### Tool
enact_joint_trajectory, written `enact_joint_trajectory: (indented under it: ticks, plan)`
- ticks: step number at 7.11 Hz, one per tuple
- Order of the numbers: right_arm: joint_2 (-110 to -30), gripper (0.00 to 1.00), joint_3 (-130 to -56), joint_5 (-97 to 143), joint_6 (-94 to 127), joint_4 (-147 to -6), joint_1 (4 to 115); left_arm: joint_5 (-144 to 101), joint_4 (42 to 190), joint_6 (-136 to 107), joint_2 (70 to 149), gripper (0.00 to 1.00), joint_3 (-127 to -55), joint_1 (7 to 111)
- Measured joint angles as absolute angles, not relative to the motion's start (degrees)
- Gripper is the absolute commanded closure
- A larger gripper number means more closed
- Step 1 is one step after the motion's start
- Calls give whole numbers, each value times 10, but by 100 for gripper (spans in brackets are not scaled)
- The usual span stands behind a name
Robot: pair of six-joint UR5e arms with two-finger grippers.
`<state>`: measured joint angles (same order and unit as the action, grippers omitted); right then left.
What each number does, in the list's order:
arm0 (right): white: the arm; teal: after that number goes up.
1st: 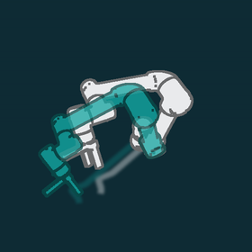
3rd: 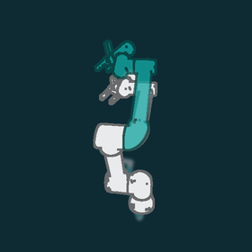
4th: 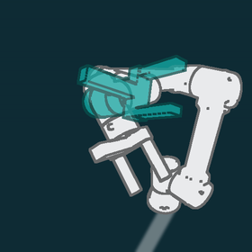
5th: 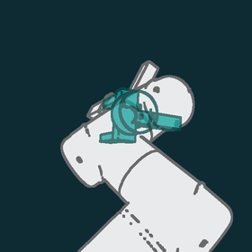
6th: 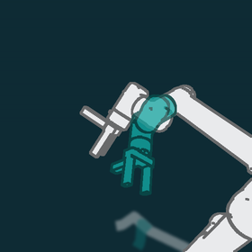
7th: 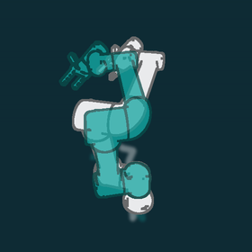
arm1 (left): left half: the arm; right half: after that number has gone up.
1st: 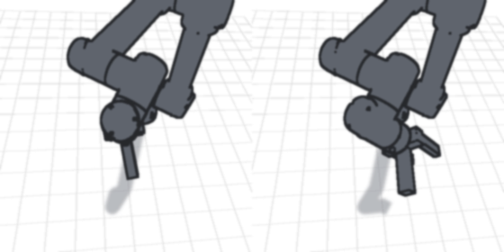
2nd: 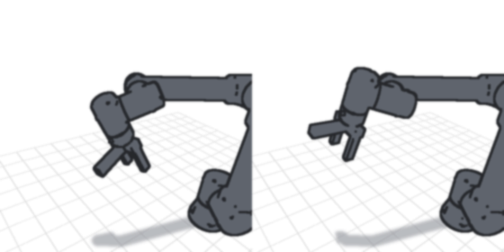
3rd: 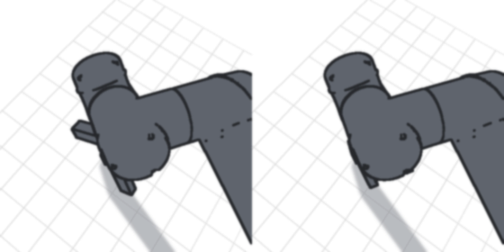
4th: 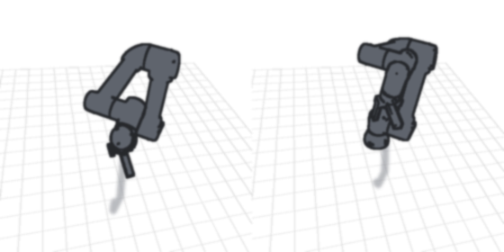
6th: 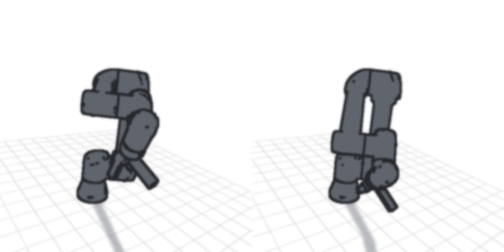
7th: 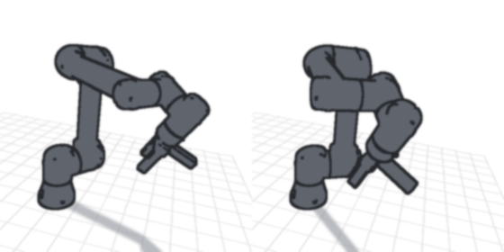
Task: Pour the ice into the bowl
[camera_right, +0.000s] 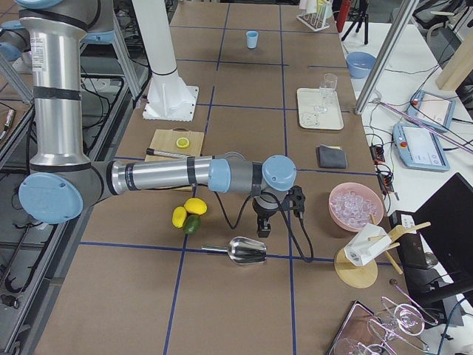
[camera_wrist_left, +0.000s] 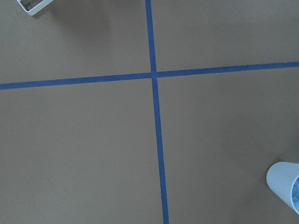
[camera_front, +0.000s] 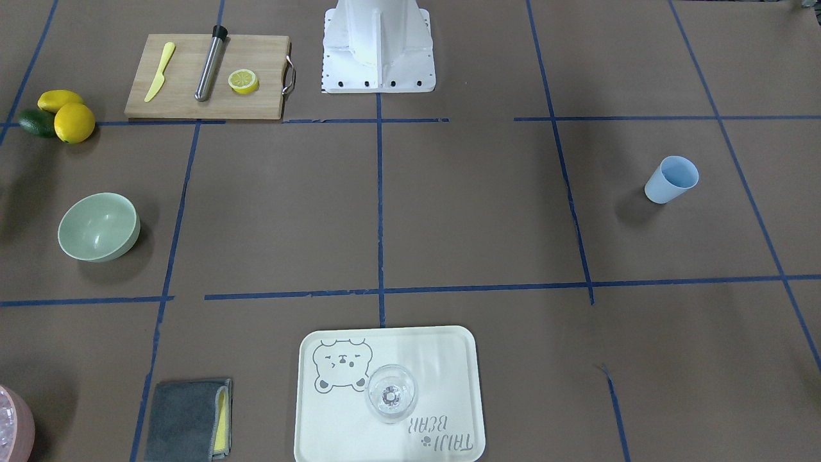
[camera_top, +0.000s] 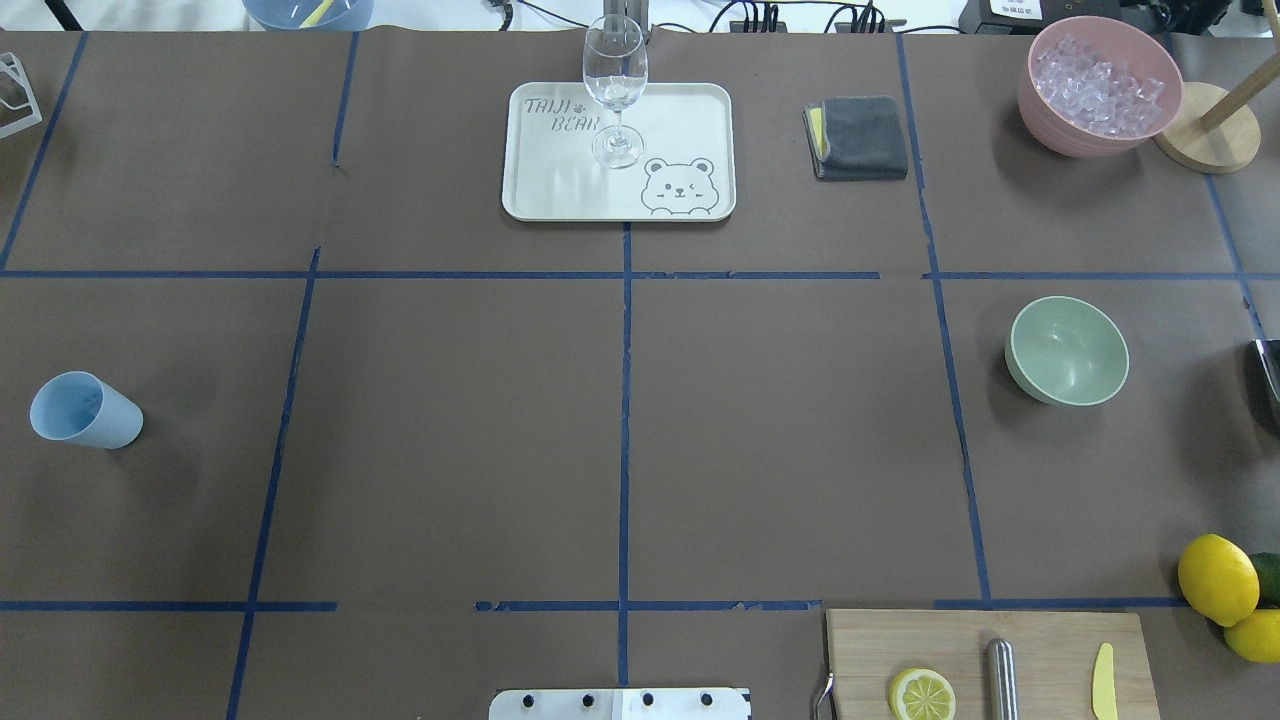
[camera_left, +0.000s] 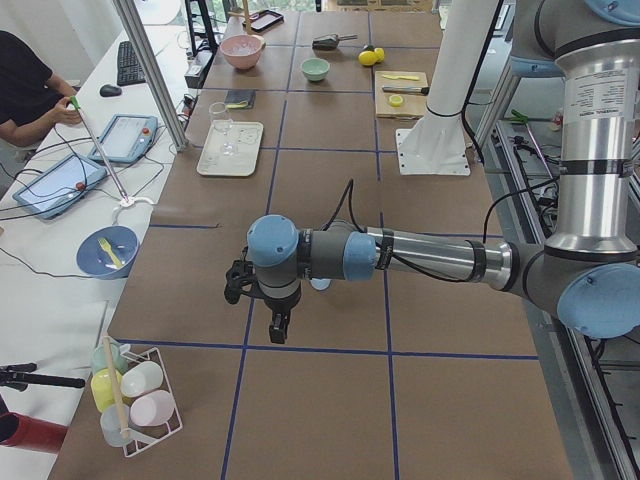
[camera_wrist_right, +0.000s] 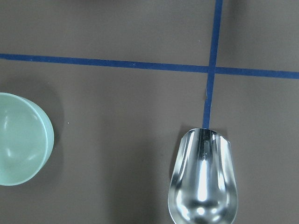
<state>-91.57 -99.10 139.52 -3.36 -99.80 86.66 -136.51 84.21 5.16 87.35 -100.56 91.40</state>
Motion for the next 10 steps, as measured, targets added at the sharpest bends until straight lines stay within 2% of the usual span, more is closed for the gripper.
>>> enact_joint_trajectory:
  ticks: [7, 10]
  plan:
    - [-922, 0, -994, 1404, -30, -994, 858, -1365, 825, 67, 860, 0, -1035, 916]
    - [-919, 0, -983, 1416, 44, -877, 779, -1372, 829, 69, 850, 0, -1038, 915]
